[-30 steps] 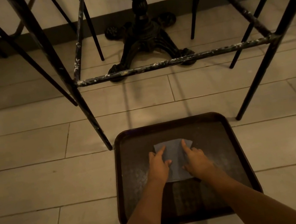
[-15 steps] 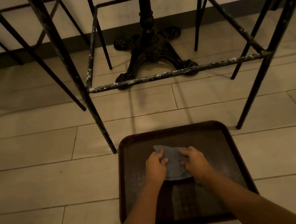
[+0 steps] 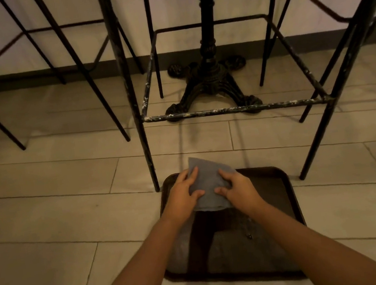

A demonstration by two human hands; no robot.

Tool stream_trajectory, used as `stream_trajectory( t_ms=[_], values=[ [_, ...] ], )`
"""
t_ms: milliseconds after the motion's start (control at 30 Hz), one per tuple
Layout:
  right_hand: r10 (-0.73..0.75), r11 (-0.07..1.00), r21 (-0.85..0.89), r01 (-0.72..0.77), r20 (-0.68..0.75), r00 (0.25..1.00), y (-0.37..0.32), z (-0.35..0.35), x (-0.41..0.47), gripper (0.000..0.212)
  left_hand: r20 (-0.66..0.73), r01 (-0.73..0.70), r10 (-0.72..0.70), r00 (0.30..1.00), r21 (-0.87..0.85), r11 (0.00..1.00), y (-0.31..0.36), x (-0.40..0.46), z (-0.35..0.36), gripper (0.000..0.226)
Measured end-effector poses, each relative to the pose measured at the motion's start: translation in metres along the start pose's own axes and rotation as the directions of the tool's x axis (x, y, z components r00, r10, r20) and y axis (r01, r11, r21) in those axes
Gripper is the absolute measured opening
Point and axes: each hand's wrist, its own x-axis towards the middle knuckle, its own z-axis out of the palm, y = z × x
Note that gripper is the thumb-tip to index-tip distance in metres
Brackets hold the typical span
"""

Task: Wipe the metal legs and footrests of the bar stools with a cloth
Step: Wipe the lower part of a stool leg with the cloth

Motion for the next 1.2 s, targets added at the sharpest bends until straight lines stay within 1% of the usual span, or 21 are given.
stream_trajectory(
  t_ms=[67,167,233,333,400,533,633,733,800,867,967,1067,1167,1200],
  values=[
    [-0.065,0.998,-0.026,0.065,-0.029,0.997,-0.016,-0.001,-0.003,0.053,-0.033,-0.01,0.01,0.999,0.007,1.0,0.004,-0.008,-0.015,0.066],
    [-0.189,0.979,-0.092,0.182,-0.083,0.978,-0.043,0.002,-0.008,0.04,-0.098,-0.021,0.02,0.995,-0.008,1.0,0.009,-0.017,-0.043,0.062],
    [-0.249,0.966,-0.094,0.24,-0.088,0.965,-0.063,0.006,-0.012,0.039,-0.177,-0.035,0.032,0.984,-0.013,0.999,0.006,-0.023,-0.062,0.058],
    [-0.364,0.929,-0.113,0.352,-0.108,0.925,-0.094,0.019,-0.017,0.04,-0.338,-0.079,0.065,0.939,-0.028,0.996,-0.004,-0.033,-0.093,0.052],
    [-0.433,0.898,-0.141,0.417,-0.11,0.895,-0.115,0.031,-0.02,0.041,-0.41,-0.121,0.105,0.906,-0.014,0.993,-0.011,-0.037,-0.113,0.05],
    [-0.524,0.851,-0.168,0.498,-0.19,0.83,-0.157,0.055,-0.014,0.043,-0.49,-0.176,0.157,0.858,0.007,0.984,-0.026,-0.036,-0.154,0.046],
    [-0.559,0.829,-0.157,0.537,-0.206,0.803,-0.19,0.074,-0.005,0.043,-0.505,-0.219,0.175,0.845,-0.028,0.975,-0.034,-0.032,-0.186,0.042],
    [-0.525,0.851,-0.142,0.506,-0.262,0.81,-0.226,0.093,0.01,0.043,-0.501,-0.22,0.164,0.85,-0.055,0.974,-0.046,-0.019,-0.221,0.04],
    [-0.451,0.889,-0.065,0.454,-0.304,0.839,-0.25,0.1,0.023,0.042,-0.51,-0.215,0.148,0.847,-0.075,0.974,-0.052,-0.006,-0.246,0.039],
    [-0.362,0.926,-0.011,0.376,-0.301,0.882,-0.271,0.103,0.039,0.042,-0.504,-0.213,0.133,0.854,-0.104,0.972,-0.055,0.009,-0.27,0.039],
    [-0.28,0.947,0.039,0.319,-0.381,0.881,-0.291,0.101,0.061,0.043,-0.458,-0.225,0.142,0.877,-0.132,0.965,-0.055,0.029,-0.294,0.04],
    [-0.203,0.974,0.0,0.225,-0.426,0.882,-0.302,0.102,0.08,0.046,-0.401,-0.262,0.18,0.898,-0.159,0.952,-0.052,0.056,-0.302,0.04],
    [-0.129,0.992,-0.058,0.115,-0.464,0.877,-0.303,0.099,0.097,0.051,-0.387,-0.284,0.204,0.899,-0.162,0.945,-0.043,0.087,-0.299,0.038],
    [-0.13,0.991,-0.083,0.102,-0.477,0.869,-0.303,0.096,0.102,0.052,-0.384,-0.297,0.213,0.899,-0.174,0.939,-0.039,0.099,-0.296,0.037]
  ],
)
